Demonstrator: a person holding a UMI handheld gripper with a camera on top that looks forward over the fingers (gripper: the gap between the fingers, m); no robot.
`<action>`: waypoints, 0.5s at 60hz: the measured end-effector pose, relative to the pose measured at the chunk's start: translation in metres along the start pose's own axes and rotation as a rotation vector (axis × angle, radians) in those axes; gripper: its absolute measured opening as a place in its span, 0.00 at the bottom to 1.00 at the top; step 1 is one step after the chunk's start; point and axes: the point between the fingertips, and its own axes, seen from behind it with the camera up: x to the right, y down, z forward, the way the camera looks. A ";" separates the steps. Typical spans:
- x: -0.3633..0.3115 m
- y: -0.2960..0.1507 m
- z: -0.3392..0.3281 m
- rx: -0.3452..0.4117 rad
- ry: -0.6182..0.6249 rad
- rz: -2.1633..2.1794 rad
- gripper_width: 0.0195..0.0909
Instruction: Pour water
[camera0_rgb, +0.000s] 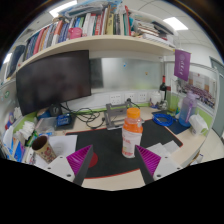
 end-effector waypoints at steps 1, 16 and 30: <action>0.010 0.002 0.006 0.003 0.011 -0.002 0.92; 0.072 -0.007 0.082 0.079 0.023 -0.054 0.92; 0.063 -0.018 0.134 0.142 -0.066 -0.133 0.65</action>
